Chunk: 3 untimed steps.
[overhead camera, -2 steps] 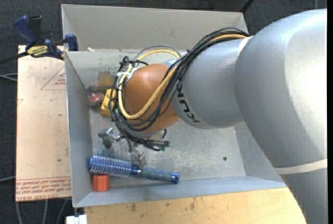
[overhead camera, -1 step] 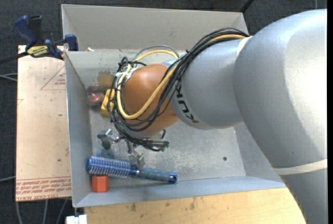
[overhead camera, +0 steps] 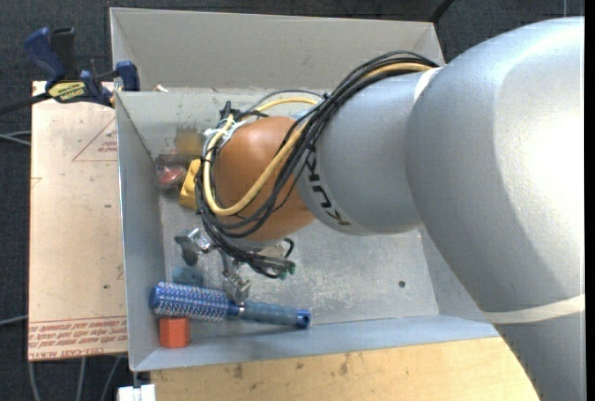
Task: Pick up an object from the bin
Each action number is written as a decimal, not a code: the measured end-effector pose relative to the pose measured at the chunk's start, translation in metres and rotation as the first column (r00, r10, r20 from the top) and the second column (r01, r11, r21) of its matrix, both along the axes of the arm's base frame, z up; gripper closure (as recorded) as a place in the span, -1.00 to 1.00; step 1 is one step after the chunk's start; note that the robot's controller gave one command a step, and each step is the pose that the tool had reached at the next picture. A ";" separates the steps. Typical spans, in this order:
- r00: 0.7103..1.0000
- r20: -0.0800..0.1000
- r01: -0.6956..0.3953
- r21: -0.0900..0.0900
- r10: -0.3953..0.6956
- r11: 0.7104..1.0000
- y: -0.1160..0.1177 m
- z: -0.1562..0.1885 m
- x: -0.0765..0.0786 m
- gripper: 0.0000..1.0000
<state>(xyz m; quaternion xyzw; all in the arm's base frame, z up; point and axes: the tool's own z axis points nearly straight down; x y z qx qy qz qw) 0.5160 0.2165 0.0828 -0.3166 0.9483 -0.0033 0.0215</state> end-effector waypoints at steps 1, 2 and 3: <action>1.000 -0.005 0.020 -0.002 -0.020 1.000 -0.002 0.000 0.000 -1.00; 1.000 -0.004 0.014 -0.002 -0.014 1.000 -0.002 0.000 -0.001 -1.00; 0.999 -0.034 0.004 -0.004 -0.004 1.000 0.003 -0.011 -0.013 1.00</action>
Offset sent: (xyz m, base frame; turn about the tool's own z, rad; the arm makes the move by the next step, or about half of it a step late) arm -0.0349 0.0186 -0.0128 0.0383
